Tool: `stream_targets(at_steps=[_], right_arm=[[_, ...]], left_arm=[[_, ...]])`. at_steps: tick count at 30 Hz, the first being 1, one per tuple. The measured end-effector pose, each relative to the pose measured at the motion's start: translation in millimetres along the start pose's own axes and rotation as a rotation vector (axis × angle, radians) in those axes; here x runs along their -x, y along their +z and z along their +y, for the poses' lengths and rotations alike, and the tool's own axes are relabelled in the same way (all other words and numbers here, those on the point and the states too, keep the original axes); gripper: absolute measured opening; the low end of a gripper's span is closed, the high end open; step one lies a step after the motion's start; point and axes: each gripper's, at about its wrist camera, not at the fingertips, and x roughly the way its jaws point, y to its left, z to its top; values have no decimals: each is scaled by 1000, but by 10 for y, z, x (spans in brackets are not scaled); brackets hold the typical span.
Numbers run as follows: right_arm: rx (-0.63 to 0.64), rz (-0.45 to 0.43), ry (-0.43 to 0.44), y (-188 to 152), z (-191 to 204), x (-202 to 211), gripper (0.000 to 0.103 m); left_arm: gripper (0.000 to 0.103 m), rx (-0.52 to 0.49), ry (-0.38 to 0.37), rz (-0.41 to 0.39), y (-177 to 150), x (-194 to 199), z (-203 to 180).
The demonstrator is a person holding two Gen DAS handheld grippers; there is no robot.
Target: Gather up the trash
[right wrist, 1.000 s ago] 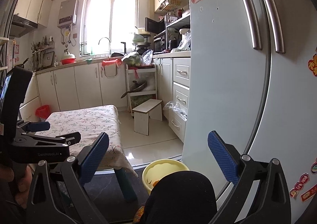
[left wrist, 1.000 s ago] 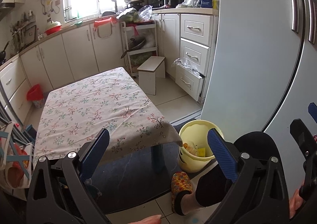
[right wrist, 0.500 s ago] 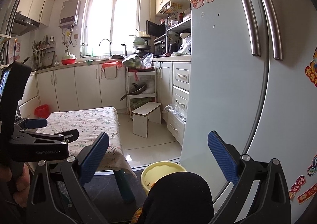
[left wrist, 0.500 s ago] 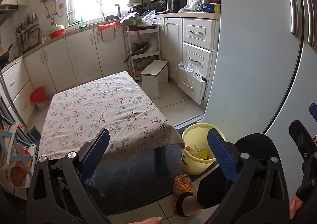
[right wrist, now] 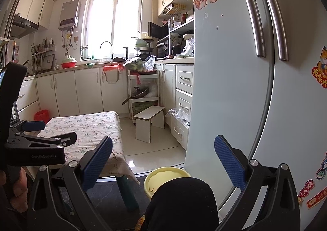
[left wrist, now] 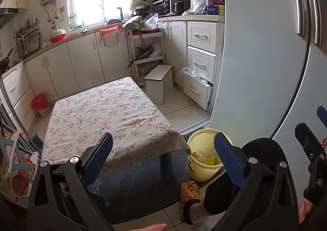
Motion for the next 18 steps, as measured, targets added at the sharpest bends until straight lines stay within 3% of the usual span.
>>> stream_targets(at_steps=[18], right_arm=[[18, -7, 0, 13, 41, 12, 96]], left_arm=[[95, -7, -1, -8, 4, 25, -21]])
